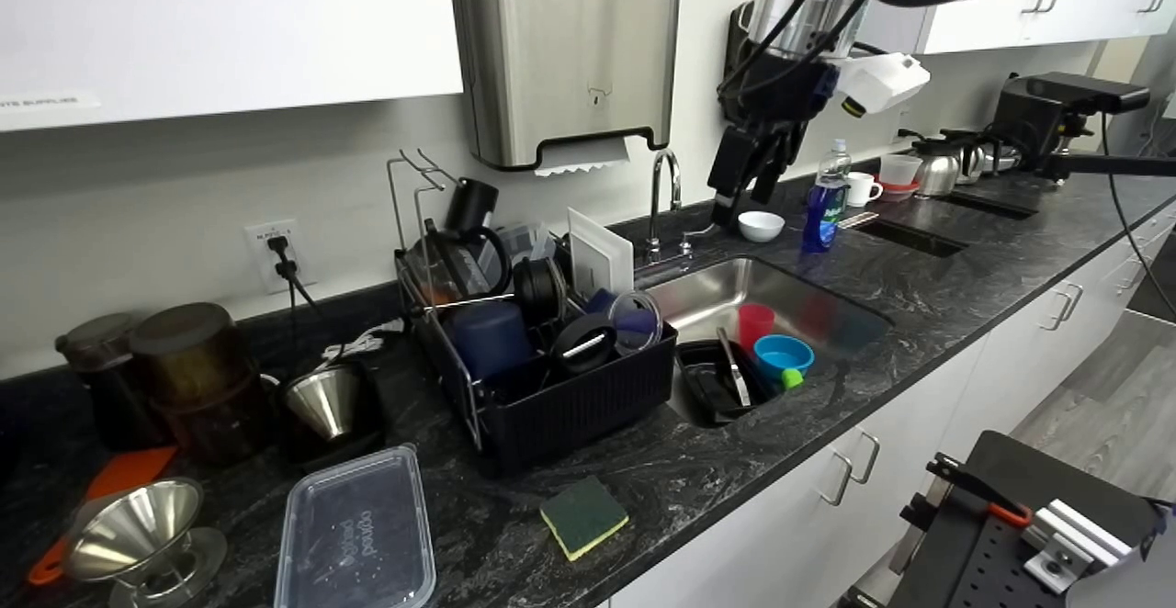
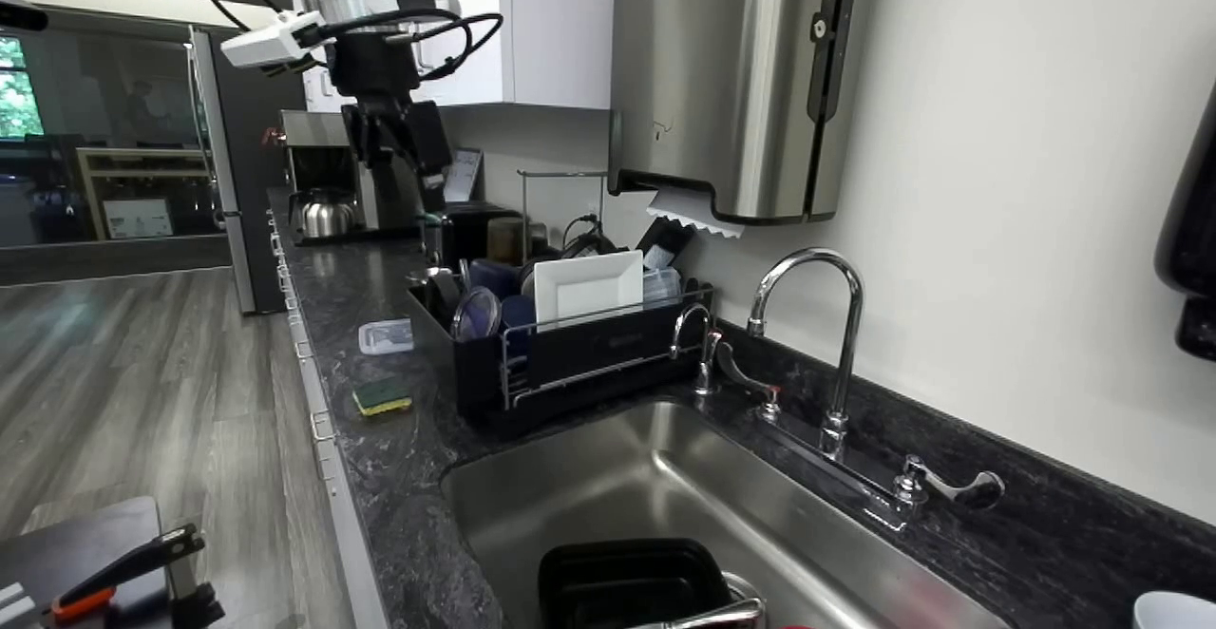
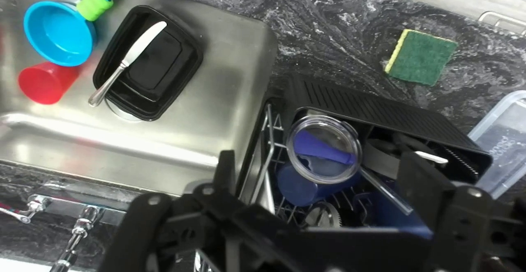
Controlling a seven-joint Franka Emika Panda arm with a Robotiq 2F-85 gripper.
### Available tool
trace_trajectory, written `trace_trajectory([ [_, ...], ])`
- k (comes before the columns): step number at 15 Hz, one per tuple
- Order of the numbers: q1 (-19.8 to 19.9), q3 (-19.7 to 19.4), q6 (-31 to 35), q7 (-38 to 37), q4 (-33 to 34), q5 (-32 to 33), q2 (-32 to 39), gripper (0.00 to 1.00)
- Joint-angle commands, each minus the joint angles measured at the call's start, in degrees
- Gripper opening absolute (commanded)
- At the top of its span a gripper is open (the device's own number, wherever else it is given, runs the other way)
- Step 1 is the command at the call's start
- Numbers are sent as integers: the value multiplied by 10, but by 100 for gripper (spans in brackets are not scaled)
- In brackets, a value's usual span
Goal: Put the red cup on the dish rack
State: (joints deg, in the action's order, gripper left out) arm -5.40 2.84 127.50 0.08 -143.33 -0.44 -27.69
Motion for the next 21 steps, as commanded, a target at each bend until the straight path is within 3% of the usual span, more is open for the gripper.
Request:
trace_trajectory([
  [1, 23, -12, 33, 18, -6, 22, 26, 100],
  [9, 75, -59, 55, 20, 1, 55, 74, 100],
  [16, 111, -114, 66, 50, 24, 42, 128, 100],
  [21, 125, -120, 63, 38, 23, 48, 136, 100],
])
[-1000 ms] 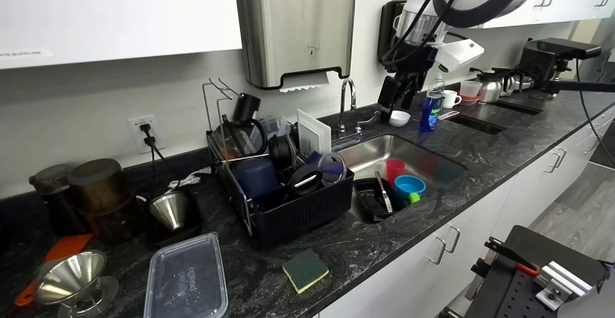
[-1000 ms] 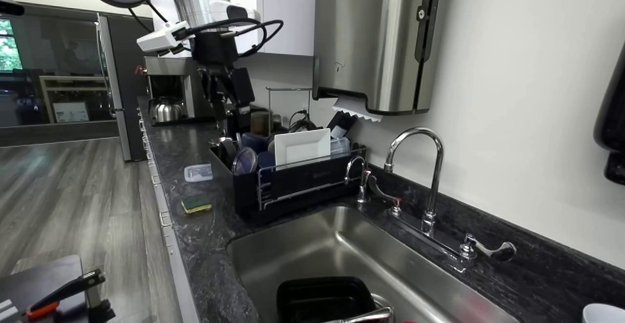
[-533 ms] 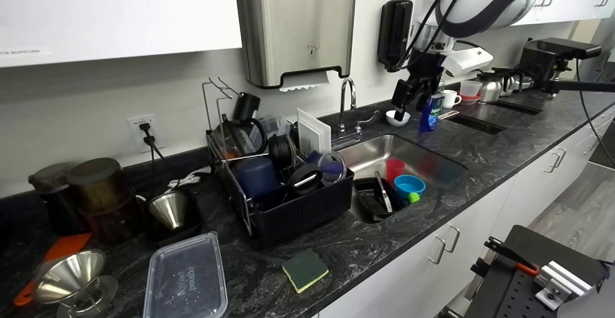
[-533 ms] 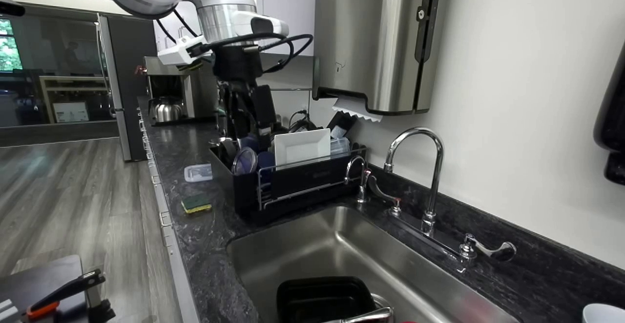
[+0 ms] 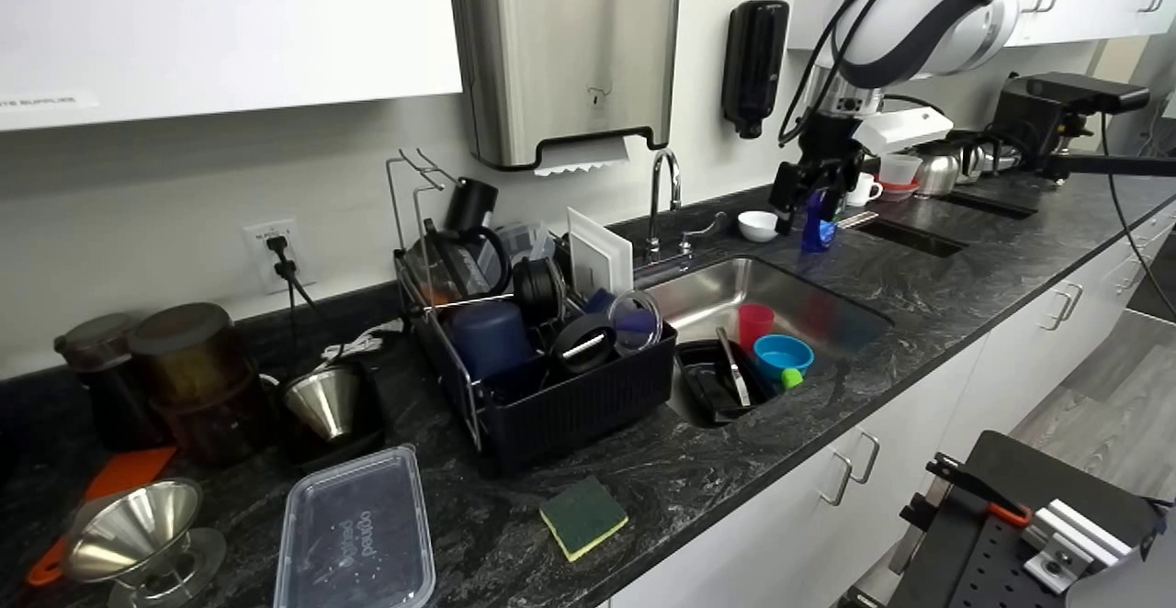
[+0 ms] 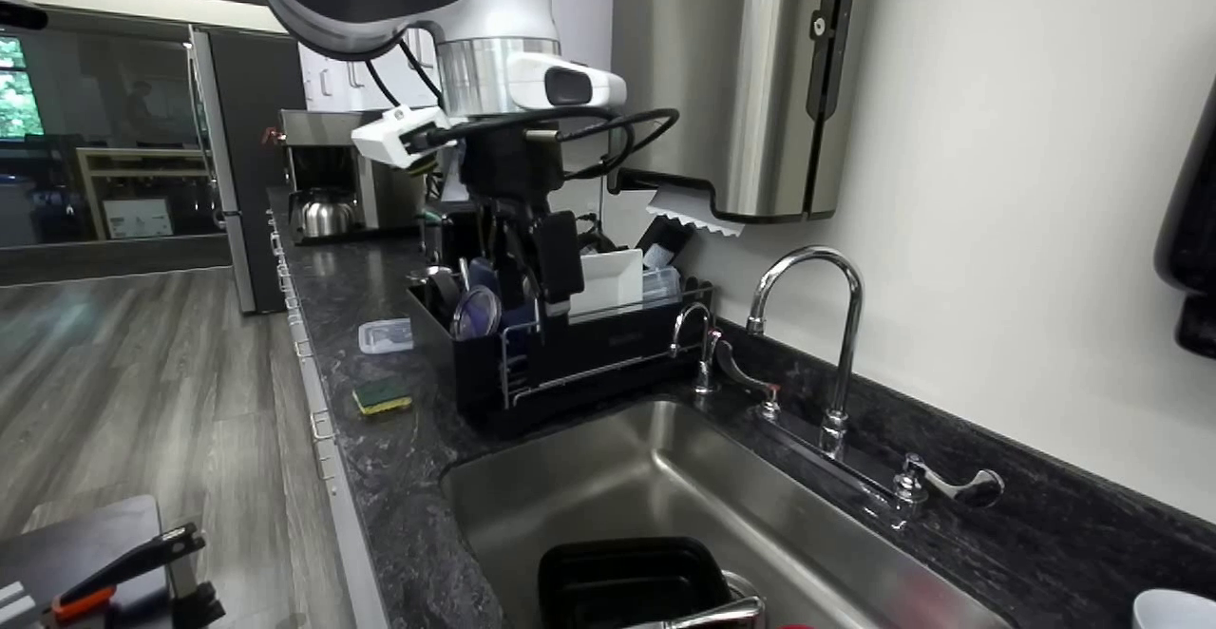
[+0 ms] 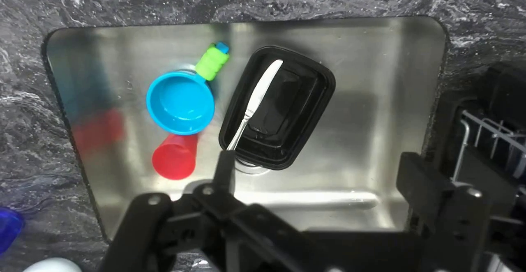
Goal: Put the red cup on the dish rack
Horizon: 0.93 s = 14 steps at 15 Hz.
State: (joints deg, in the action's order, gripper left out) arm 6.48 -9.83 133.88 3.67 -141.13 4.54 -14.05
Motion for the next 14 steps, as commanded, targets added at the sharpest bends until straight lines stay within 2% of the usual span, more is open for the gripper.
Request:
trace_trajectory([
  [1, 6, 7, -1, 1, 2, -2, 2, 100],
  [7, 6, 8, -1, -1, 3, -2, 2, 100],
  [14, 7, -4, 34, 19, 41, -20, 75, 100],
])
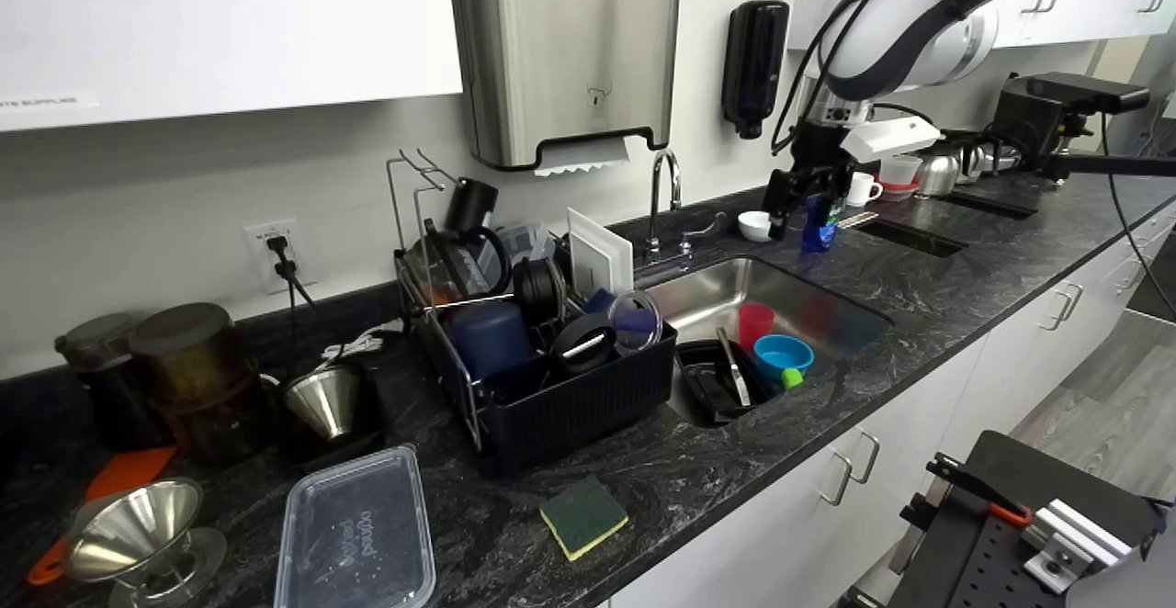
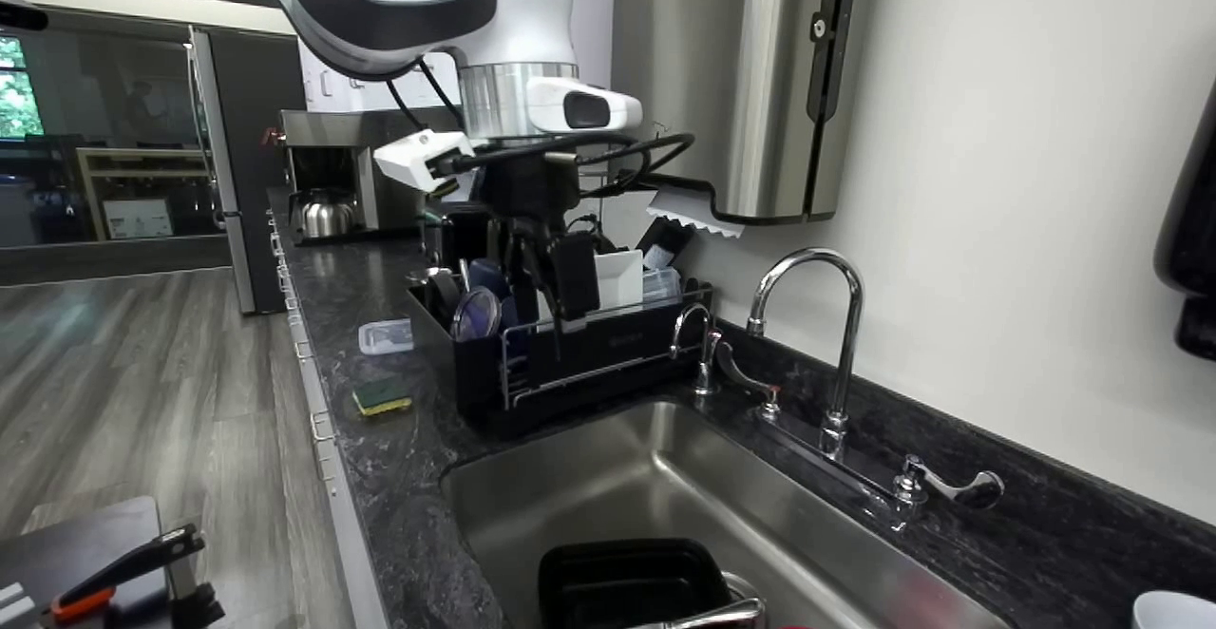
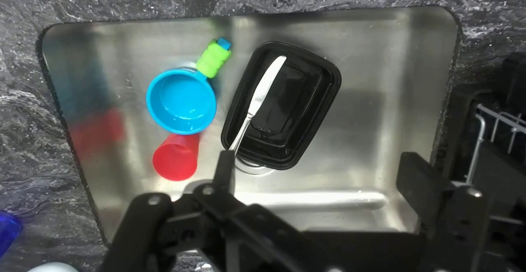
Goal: Put the red cup on the dish rack
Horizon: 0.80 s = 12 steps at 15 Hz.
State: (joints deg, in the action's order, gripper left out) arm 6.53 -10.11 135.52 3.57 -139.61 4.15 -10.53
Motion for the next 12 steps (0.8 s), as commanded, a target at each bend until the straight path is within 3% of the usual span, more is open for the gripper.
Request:
trace_trajectory([
  [1, 8, -3, 31, 21, 34, -16, 55, 100],
  [12, 59, -20, 80, 32, 189, -59, 248, 100],
])
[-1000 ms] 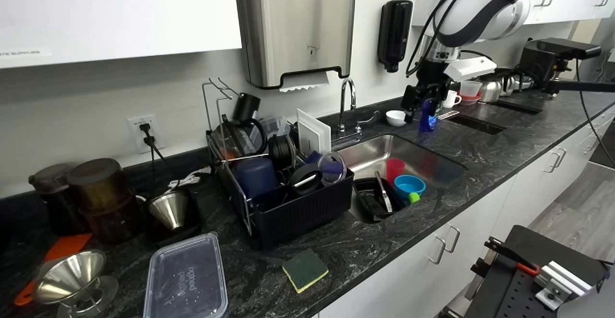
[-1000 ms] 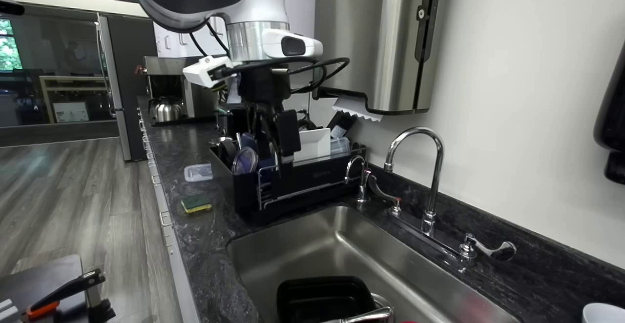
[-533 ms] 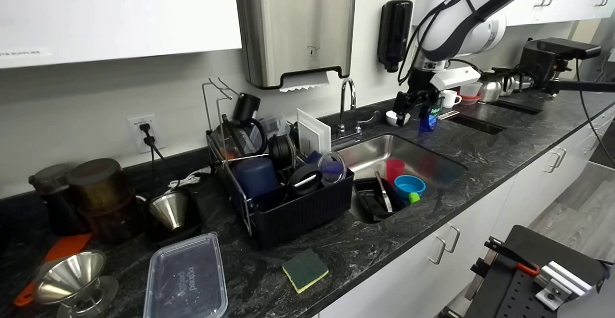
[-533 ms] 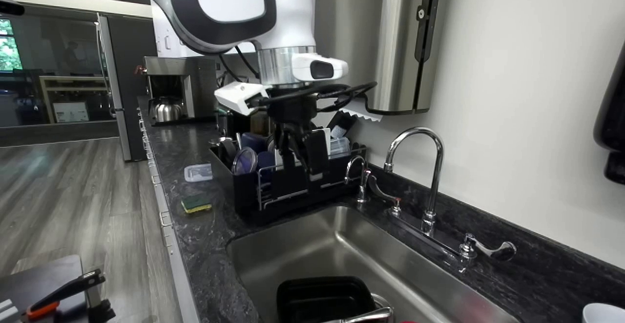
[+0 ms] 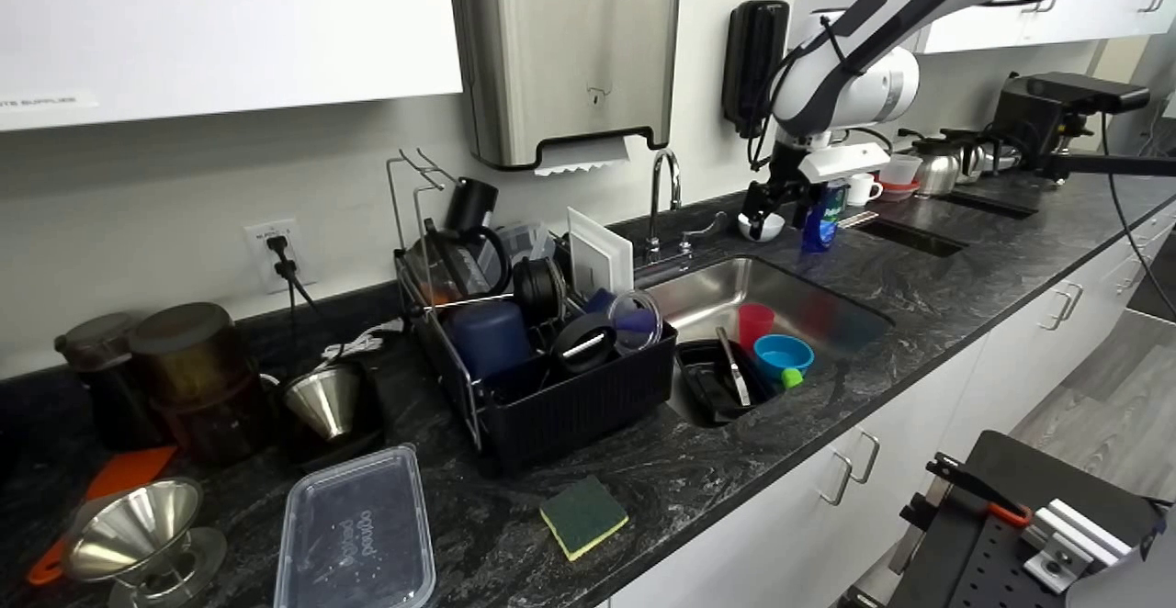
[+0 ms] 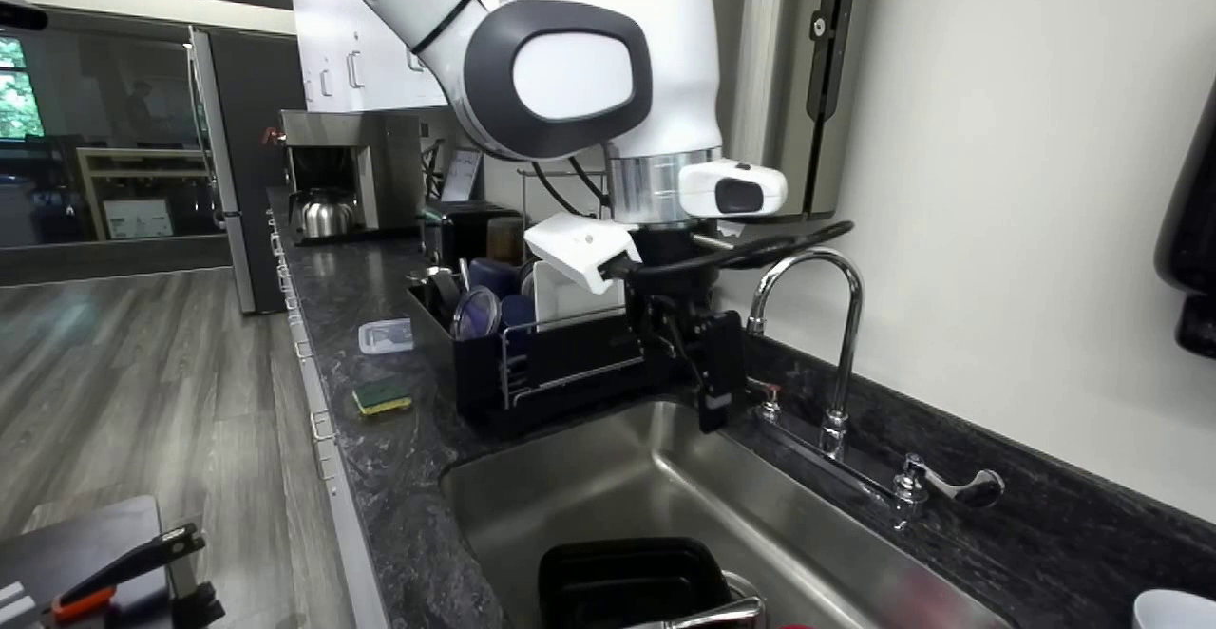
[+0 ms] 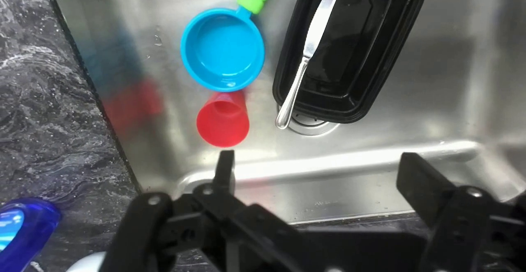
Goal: Put the red cup on the dish rack
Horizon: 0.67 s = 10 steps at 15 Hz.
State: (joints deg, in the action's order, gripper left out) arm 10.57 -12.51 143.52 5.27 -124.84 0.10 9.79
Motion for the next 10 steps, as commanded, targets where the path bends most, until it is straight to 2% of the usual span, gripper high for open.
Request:
trace_trajectory([
  [1, 25, 4, 1, 13, 54, -21, 62, 100],
  [10, 68, -5, -17, -13, 167, -7, 200, 100],
])
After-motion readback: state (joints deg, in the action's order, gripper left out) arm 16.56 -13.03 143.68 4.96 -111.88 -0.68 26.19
